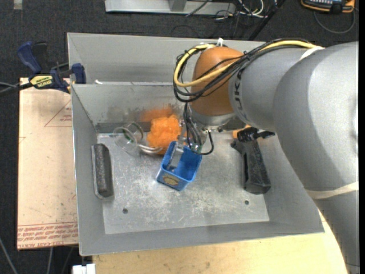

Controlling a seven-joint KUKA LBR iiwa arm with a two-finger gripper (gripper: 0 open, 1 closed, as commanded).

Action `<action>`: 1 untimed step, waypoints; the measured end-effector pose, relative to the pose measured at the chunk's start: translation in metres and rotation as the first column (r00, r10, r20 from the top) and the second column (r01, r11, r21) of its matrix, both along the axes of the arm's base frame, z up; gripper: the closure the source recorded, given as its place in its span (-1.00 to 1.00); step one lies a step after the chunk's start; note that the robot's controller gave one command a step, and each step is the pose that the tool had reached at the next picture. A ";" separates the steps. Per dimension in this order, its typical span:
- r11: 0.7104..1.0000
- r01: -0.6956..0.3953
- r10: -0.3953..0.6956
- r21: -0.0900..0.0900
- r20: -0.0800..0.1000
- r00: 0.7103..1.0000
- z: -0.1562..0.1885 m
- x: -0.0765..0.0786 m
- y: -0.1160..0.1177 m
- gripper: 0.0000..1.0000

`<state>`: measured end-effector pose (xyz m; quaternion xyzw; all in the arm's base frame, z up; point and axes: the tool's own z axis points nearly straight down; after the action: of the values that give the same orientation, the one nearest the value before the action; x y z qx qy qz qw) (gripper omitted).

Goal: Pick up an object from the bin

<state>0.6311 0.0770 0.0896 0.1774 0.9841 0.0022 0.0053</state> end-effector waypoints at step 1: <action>0.994 -0.111 0.111 -0.003 0.011 0.994 -0.015 -0.007 -0.007 1.00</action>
Offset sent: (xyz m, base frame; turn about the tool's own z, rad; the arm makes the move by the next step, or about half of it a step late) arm 0.0000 0.0000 0.0000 0.0000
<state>0.6243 0.0705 0.0751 0.1222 0.9924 0.0021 0.0110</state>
